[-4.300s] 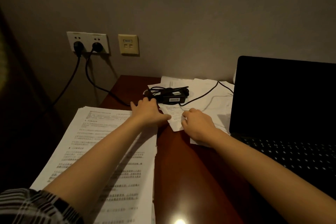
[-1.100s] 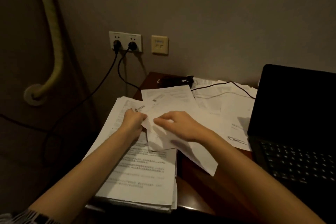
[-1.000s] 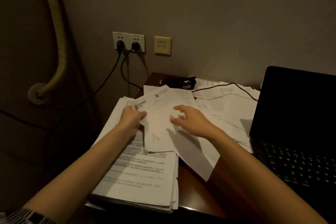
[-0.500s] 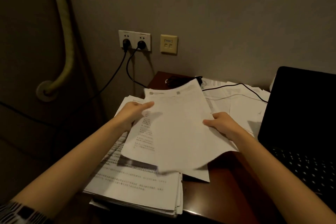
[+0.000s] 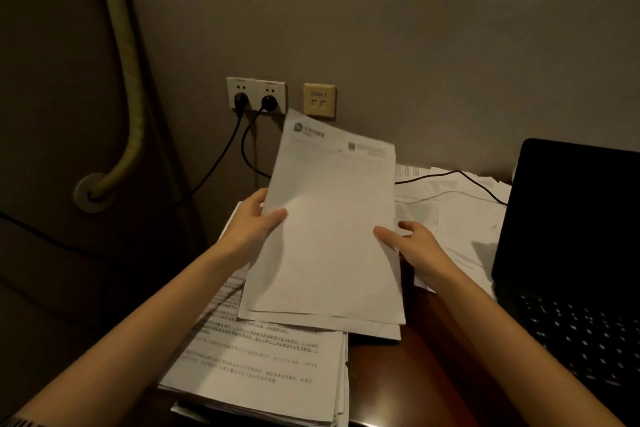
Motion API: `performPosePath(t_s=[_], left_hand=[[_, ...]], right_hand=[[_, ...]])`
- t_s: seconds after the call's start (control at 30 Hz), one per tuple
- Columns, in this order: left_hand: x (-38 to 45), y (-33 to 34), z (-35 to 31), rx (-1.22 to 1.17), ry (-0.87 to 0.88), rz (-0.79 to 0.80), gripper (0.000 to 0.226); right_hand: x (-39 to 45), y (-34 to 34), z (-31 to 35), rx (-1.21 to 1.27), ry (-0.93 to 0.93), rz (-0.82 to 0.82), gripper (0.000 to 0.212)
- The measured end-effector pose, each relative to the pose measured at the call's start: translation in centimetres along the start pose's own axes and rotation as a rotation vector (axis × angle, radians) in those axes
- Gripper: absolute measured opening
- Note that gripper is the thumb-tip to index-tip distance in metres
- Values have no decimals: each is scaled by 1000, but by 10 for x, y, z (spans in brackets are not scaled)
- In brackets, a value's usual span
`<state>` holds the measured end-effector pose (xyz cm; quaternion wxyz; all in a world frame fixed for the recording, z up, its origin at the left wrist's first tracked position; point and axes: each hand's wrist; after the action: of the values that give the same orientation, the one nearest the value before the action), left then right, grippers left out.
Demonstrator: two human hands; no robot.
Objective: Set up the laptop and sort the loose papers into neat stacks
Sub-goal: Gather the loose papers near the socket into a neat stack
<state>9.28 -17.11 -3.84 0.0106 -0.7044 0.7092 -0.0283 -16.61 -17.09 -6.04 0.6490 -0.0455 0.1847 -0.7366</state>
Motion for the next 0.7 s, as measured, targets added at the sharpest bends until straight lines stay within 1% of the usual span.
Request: performPosePath(t_s=[0.07,0.13,0.2,0.3,0.37,0.43,0.47,0.57,0.7], left_hand=[[-4,-6,-12,-24,133,-24,24],[-8,-10,-25,-16,286,-65,24],[-12,-14,-39,-42,410,-125,24],[-21,-19,-53,-107,504,-172,30],[-28,-25,-50,-124,498,-189,35],[-35,-29,-36,-87,449,-207,38],[-38,-31,-26,-66,409,-204,38],[-44,-35,-2,-44,314,-182,31],[-46,-45,2,7,280,-248,22]], right_hand=[[-7,2,13,178,-107,59,43],[-17,8,31,277,-257,32,21],[-28,15,50,342,-415,-16,13],[-49,33,71,420,-594,-43,16],[-59,48,69,422,-634,-46,20],[-63,62,56,399,-606,-27,24],[-63,68,48,389,-584,-18,22],[-64,79,34,351,-535,-40,10],[-66,79,38,276,-531,-113,14]])
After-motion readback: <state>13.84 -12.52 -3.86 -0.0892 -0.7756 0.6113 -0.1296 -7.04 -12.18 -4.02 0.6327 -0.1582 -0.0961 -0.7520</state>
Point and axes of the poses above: each hand's wrist, its own x-axis towards the middle knuckle, its own y-axis out of the palm, z = x × y
